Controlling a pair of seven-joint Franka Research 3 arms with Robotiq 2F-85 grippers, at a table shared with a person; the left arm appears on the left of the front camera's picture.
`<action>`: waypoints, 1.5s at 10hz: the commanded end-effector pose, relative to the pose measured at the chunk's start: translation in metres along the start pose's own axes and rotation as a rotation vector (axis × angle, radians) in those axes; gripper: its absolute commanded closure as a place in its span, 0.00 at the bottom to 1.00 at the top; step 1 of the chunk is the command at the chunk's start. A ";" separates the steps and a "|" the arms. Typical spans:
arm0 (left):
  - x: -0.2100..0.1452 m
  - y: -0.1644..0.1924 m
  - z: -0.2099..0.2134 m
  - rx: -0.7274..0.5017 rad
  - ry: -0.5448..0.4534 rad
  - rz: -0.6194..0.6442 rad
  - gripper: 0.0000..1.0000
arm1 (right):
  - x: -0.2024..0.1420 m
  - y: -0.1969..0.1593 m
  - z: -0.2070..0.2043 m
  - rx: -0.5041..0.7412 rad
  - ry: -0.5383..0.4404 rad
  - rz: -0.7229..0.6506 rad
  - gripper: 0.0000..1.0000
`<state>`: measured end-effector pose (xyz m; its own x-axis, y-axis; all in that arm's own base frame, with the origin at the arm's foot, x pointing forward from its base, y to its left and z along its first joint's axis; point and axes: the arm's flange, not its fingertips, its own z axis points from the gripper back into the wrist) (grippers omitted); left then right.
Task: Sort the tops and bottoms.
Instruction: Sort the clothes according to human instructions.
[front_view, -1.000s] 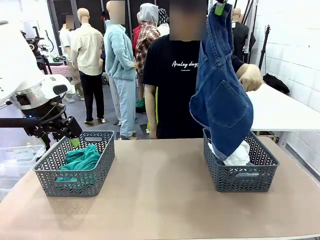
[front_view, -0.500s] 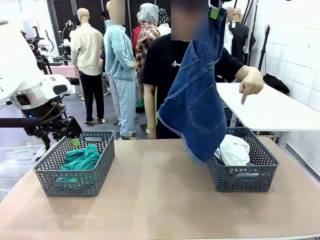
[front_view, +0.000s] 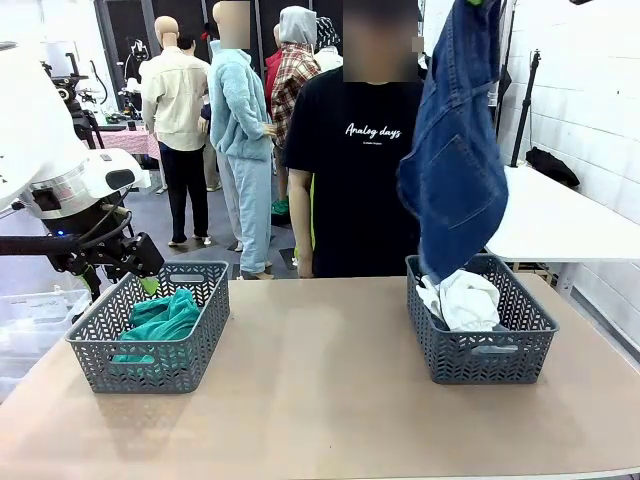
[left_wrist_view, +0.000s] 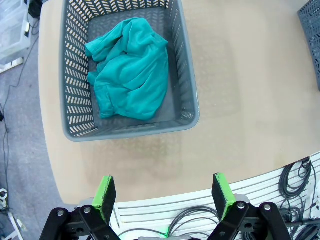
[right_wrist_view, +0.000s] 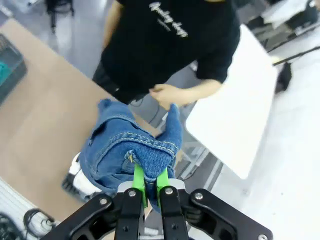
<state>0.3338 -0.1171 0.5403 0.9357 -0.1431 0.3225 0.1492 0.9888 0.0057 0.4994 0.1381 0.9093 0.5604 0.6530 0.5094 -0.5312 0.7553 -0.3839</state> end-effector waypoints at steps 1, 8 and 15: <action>-0.001 0.002 0.000 0.001 -0.002 -0.015 0.00 | 0.015 -0.025 -0.008 -0.040 0.033 -0.059 1.00; -0.001 0.002 0.000 0.001 -0.002 -0.015 0.00 | -0.090 -0.015 -0.153 0.056 0.452 -0.255 1.00; -0.001 0.002 0.000 0.001 -0.002 -0.015 0.00 | -0.096 0.019 -0.157 0.348 0.477 -0.267 1.00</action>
<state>0.3338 -0.1172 0.5400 0.9358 -0.1437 0.3218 0.1499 0.9887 0.0057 0.5282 0.0998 0.7217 0.8819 0.4596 0.1044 -0.4662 0.8833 0.0497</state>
